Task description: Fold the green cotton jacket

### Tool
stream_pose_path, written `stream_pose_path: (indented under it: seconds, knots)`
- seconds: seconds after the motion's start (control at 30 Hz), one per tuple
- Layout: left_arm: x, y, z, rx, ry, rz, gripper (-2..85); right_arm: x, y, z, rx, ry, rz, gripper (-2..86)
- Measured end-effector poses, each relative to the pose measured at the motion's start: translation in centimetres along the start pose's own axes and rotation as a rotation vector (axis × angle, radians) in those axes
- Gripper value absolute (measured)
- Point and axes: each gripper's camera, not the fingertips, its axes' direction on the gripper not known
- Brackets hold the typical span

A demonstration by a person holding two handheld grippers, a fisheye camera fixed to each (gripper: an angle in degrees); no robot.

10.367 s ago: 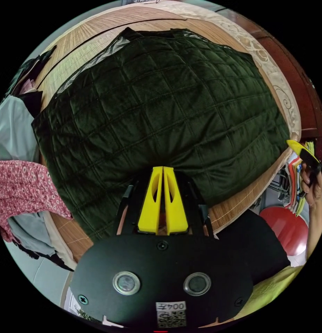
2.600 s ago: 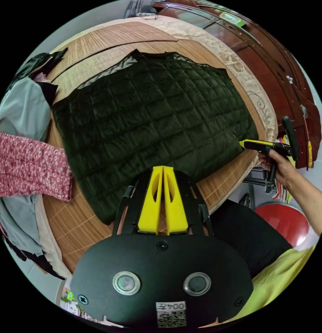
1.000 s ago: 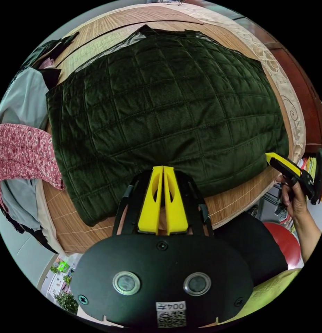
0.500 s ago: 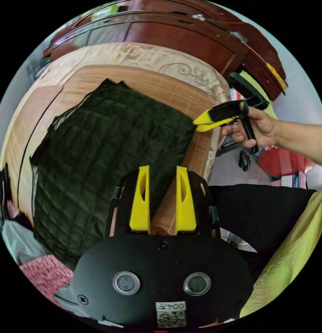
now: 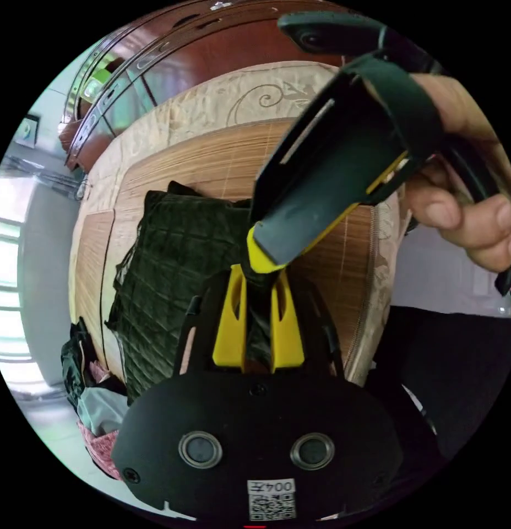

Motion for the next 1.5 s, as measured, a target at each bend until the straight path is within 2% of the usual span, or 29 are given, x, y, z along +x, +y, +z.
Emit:
stream_pose_path:
  seconds: [0.1,0.13,0.17,0.27,0.4,0.5,0.63,0.8,0.87,1.0,1.17,1.33,1.5]
  knots:
    - [-1.6,2.2,-0.7,0.034,0.109,-0.143,2.6,-0.3,-1.1,-2.8,-0.007,0.018,-0.059,9.7]
    - [-2.3,3.3,-1.1,0.053,0.136,-0.184,1.8,0.3,-1.8,-3.8,0.003,-0.014,-0.031,17.8]
    - [-2.6,4.5,-1.7,0.074,0.14,-0.206,1.4,0.8,-2.3,-4.2,0.01,-0.035,-0.004,21.8]
    - [-3.5,7.5,-2.7,0.117,0.136,-0.26,0.8,2.6,-5.9,-4.6,-0.008,-0.217,0.029,23.5]
    - [-4.7,11.2,-3.2,0.152,0.148,-0.34,0.5,2.6,-12.2,-1.9,-0.102,-0.176,0.045,25.3]
    - [-5.4,14.3,-3.2,0.181,0.162,-0.401,0.3,2.3,-15.9,0.6,-0.143,-0.135,0.064,23.4]
    - [-6.9,19.7,-2.8,0.219,0.212,-0.518,0.1,-1.0,-18.5,3.4,-0.162,-0.198,0.018,6.8]
    - [-10.6,29.5,-3.9,0.325,0.333,-0.772,0.0,-11.5,-15.8,4.3,-0.094,-0.034,-0.053,6.1]
    - [-12.5,36.1,-4.5,0.394,0.417,-0.914,-0.2,-16.2,-14.0,5.2,-0.058,0.016,-0.077,6.1]
    - [-15.1,46.6,-3.8,0.504,0.563,-1.124,-0.3,-27.1,-9.8,10.8,0.008,0.15,-0.208,6.2]
    - [-17.1,62.6,3.5,0.732,0.908,-1.492,-0.4,-35.5,-6.4,22.1,0.057,0.302,-0.331,6.5]
    - [-16.4,72.5,11.3,0.807,0.999,-1.728,-0.4,-38.0,-5.1,37.5,0.0,0.517,-0.401,6.5]
    - [-15.2,78.6,16.0,0.85,1.027,-1.867,-0.4,-37.7,-4.2,47.4,-0.07,0.631,-0.429,6.5]
